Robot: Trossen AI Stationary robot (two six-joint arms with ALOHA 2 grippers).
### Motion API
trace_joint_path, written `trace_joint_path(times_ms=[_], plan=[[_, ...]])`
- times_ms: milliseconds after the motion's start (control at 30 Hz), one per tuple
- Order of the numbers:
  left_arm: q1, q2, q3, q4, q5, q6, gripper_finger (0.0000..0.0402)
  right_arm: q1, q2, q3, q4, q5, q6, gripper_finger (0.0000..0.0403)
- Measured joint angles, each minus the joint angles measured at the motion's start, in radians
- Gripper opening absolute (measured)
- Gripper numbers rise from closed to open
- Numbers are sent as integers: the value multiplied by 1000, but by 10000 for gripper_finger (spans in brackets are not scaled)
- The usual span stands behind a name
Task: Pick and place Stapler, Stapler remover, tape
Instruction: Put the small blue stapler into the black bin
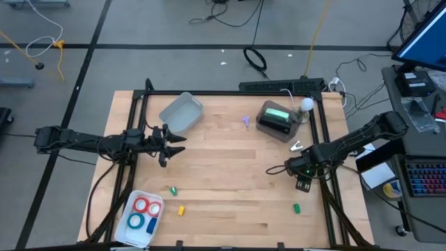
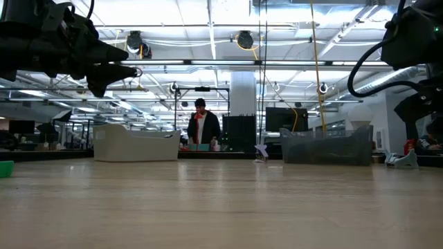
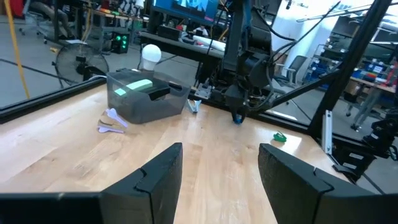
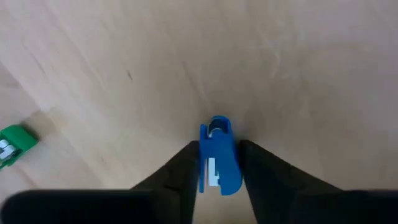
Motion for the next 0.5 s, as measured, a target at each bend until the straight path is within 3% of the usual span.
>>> trace_joint_path(times_ms=[200,367,500], plan=[[0,0,0,0,-36,0,209,0,0,4,1,-3,22,49],[0,0,0,0,-36,-1,209,-2,1,84,25,-47,43,50],[0,0,0,0,-36,-6,209,-14,1,232,14,-31,21,57]])
